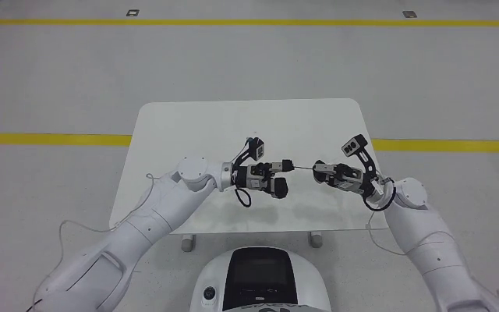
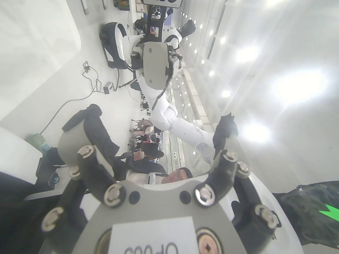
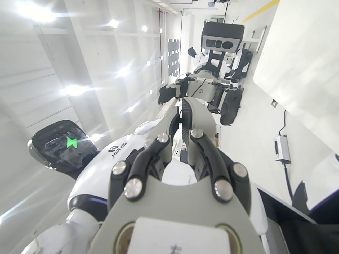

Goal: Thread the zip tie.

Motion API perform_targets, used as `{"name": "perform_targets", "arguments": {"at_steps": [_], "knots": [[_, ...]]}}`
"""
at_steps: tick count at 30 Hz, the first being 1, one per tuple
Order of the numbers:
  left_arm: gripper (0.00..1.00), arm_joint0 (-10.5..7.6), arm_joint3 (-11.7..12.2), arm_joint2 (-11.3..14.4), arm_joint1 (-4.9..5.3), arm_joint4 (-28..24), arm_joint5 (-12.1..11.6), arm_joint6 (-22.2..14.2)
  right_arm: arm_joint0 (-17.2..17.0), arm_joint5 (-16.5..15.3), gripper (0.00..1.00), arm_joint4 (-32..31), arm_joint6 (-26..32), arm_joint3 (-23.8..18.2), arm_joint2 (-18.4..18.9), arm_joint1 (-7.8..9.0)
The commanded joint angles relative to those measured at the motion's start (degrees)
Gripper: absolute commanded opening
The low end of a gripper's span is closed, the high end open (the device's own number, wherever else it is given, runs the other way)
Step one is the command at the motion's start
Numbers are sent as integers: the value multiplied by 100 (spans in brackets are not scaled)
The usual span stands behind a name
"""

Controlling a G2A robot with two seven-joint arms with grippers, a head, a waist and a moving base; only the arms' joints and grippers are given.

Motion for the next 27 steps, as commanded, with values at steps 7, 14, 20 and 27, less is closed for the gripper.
{"name": "perform_targets", "arguments": {"at_steps": [7,14,20,27], "knots": [[100,104,-182,-71,2,-18,9,138,-106,164,0,112,-31,-229,-43,-17],[100,118,-205,-60,-30,-41,-43,168,-36,276,0,287,245,-169,-97,-45],[100,180,-300,-57,-33,-13,-26,316,-61,295,0,262,128,-226,-109,-51],[100,246,-419,-82,-36,79,37,395,-135,389,0,205,-22,-394,-159,-71]]}}
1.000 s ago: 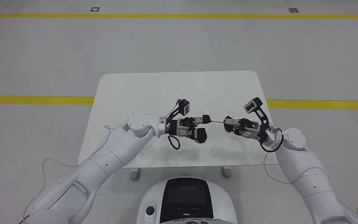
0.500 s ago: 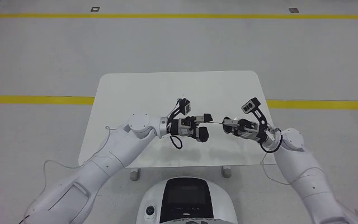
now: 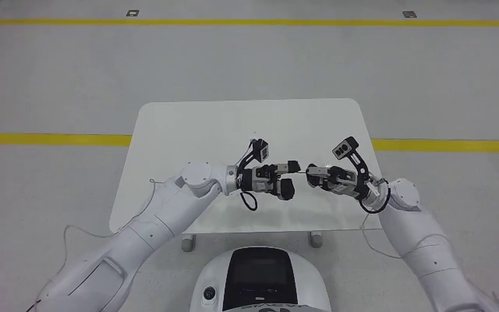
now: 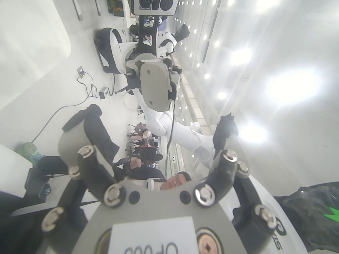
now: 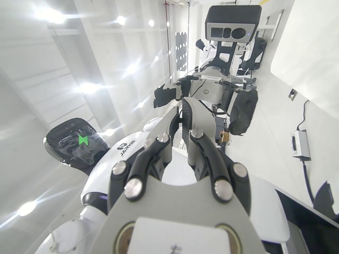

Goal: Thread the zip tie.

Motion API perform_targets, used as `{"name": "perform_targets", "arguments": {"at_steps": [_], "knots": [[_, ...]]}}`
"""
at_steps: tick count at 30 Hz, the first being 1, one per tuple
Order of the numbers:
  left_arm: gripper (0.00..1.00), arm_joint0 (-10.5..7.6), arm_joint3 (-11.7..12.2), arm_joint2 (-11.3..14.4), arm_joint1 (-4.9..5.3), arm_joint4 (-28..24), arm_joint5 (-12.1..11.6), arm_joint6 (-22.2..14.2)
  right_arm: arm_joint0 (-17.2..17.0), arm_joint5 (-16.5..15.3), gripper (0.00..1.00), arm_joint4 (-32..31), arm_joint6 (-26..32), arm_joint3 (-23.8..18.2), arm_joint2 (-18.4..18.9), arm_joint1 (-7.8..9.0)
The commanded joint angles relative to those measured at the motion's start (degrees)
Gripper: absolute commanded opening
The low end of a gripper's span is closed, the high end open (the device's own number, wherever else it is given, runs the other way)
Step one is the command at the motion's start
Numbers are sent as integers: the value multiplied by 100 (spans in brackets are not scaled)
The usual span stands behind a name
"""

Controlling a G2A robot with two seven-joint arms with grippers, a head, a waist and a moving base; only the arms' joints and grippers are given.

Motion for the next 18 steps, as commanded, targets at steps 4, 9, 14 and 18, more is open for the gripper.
{"name": "perform_targets", "arguments": {"at_steps": [4,9,14,18], "knots": [[100,19,-16,-24,-7,15,10,-28,25,34,0,-42,-11,25,-44,-17],[100,24,-15,-43,-16,43,34,-39,52,44,0,-58,2,49,-79,-35],[100,43,-4,-76,-22,75,34,27,59,26,0,-49,36,54,-85,-47],[100,59,-14,-94,-26,95,52,33,57,13,0,-46,64,55,-73,-52]]}}
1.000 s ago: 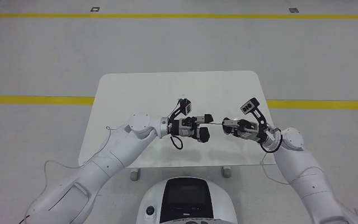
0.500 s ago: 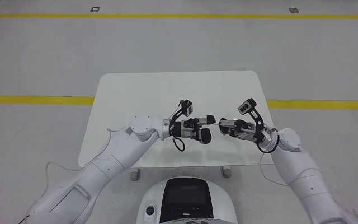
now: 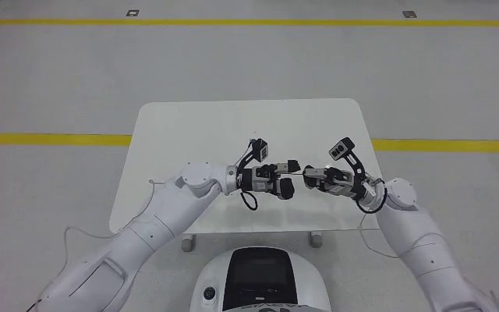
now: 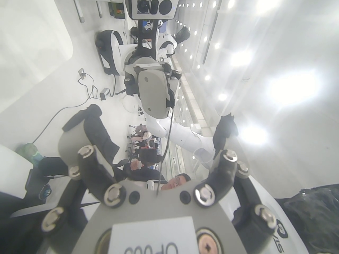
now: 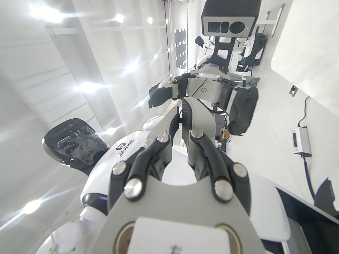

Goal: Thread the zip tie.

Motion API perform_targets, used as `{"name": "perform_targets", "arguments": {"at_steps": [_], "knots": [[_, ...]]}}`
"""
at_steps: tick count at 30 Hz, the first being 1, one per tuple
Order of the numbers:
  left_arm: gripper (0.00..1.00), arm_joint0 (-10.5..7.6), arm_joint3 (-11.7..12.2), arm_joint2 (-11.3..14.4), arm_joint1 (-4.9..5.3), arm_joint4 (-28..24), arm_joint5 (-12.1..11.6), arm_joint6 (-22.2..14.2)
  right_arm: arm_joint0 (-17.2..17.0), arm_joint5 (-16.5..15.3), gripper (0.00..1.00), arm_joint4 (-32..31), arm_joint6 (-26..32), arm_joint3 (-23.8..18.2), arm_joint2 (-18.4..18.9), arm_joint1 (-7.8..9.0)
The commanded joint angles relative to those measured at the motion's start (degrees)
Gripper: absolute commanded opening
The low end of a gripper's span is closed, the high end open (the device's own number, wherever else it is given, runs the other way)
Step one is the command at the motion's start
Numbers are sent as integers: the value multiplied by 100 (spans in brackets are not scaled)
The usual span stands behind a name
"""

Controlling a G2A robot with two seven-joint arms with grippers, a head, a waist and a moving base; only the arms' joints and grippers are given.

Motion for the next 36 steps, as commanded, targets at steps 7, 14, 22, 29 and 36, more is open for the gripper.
{"name": "perform_targets", "arguments": {"at_steps": [7,14,22,29,36], "knots": [[100,17,-12,-22,-13,48,26,9,5,18,0,-20,-3,0,-2,-14],[100,26,-16,-30,-28,83,57,25,39,40,0,-38,-3,16,-58,-39],[100,29,11,-56,-44,91,69,20,77,61,0,-101,-23,48,-113,-63],[100,59,68,-136,-41,42,58,31,46,39,0,-57,63,51,-17,-53],[98,93,98,-209,-39,-4,77,64,18,36,0,-56,94,28,30,-50]]}}
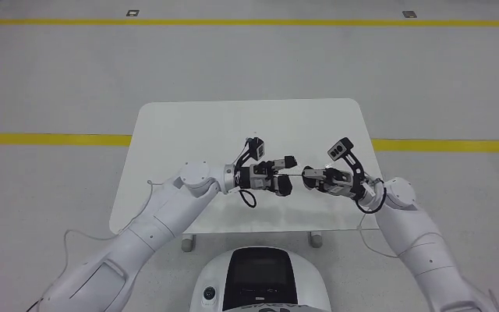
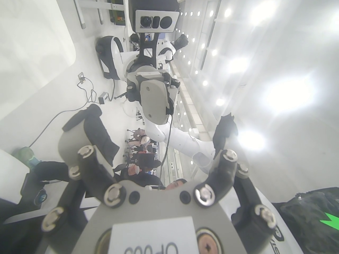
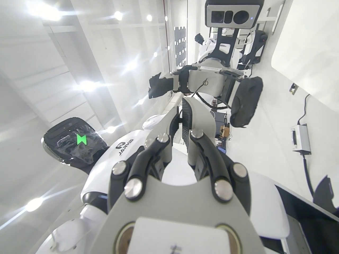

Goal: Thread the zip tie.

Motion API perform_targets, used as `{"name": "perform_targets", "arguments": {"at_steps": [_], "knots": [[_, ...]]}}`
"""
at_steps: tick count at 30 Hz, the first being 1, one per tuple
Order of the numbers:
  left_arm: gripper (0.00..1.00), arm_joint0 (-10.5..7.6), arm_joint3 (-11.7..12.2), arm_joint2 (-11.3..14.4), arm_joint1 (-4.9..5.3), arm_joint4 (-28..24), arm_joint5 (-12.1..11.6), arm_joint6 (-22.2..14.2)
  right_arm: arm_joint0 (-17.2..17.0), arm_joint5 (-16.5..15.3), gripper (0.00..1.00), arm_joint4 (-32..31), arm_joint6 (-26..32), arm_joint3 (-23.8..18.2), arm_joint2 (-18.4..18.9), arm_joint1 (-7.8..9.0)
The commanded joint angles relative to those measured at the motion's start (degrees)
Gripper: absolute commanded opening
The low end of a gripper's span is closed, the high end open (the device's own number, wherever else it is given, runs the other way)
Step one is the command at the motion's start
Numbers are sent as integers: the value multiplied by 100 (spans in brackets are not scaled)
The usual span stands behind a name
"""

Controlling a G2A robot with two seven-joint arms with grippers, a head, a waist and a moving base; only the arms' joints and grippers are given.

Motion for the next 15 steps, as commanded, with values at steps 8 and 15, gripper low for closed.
{"name": "perform_targets", "arguments": {"at_steps": [8,15], "knots": [[98,25,-7,-22,-12,8,37,11,-3,27,0,-20,122,-24,-28,-10],[82,16,12,-20,-31,19,36,-13,2,12,0,-16,114,6,-29,-20]]}}
